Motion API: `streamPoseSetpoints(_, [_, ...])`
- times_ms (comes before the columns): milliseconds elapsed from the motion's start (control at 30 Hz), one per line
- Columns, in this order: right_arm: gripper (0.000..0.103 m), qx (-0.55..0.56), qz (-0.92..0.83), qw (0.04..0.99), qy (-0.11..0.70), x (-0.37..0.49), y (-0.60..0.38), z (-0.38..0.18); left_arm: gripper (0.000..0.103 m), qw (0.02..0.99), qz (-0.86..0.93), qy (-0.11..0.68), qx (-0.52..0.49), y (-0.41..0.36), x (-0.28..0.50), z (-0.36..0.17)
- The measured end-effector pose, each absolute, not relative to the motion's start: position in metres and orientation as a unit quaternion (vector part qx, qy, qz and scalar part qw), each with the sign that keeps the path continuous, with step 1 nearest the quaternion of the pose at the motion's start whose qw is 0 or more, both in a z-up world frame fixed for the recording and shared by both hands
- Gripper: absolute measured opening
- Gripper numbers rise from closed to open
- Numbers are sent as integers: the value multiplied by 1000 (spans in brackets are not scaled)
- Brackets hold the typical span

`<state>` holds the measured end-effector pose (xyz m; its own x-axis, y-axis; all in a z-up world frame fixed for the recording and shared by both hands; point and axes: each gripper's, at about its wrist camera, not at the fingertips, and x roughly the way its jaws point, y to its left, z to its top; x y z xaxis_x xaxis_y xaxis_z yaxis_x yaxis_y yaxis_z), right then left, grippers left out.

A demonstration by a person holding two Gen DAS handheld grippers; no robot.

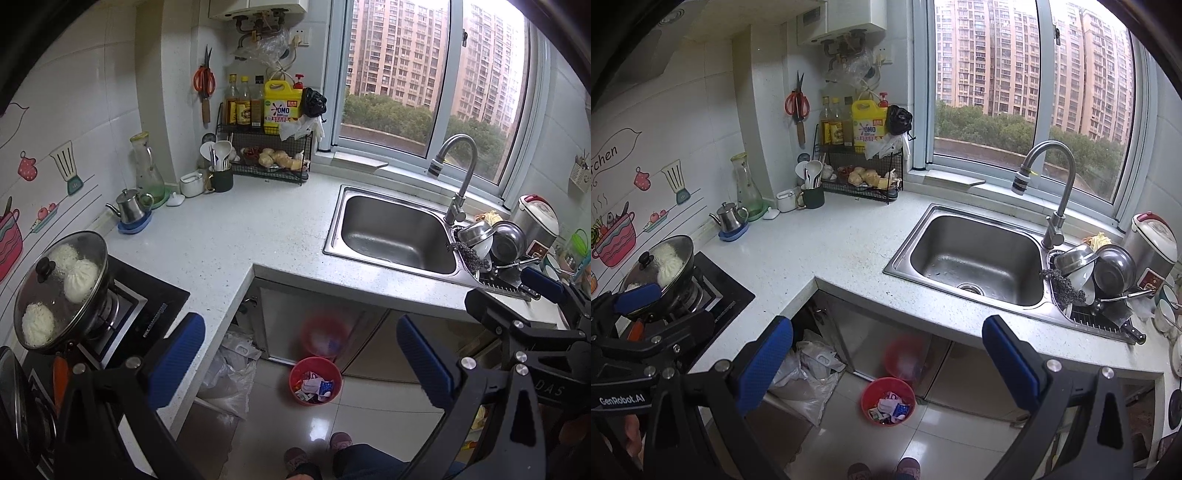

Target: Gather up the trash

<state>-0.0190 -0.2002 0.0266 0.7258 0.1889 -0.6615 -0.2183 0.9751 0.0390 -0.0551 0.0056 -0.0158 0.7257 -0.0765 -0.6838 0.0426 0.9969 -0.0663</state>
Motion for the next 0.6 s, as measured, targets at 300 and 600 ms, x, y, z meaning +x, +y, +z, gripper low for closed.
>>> streamPoseSetpoints(300, [102, -20, 108, 929, 354, -21, -201, 27, 103, 928, -28, 372, -25, 7, -54, -16])
streamPoseSetpoints(600, [102, -17, 102, 930, 354, -25, -202, 28, 103, 925, -30, 376, -30, 4, -55, -19])
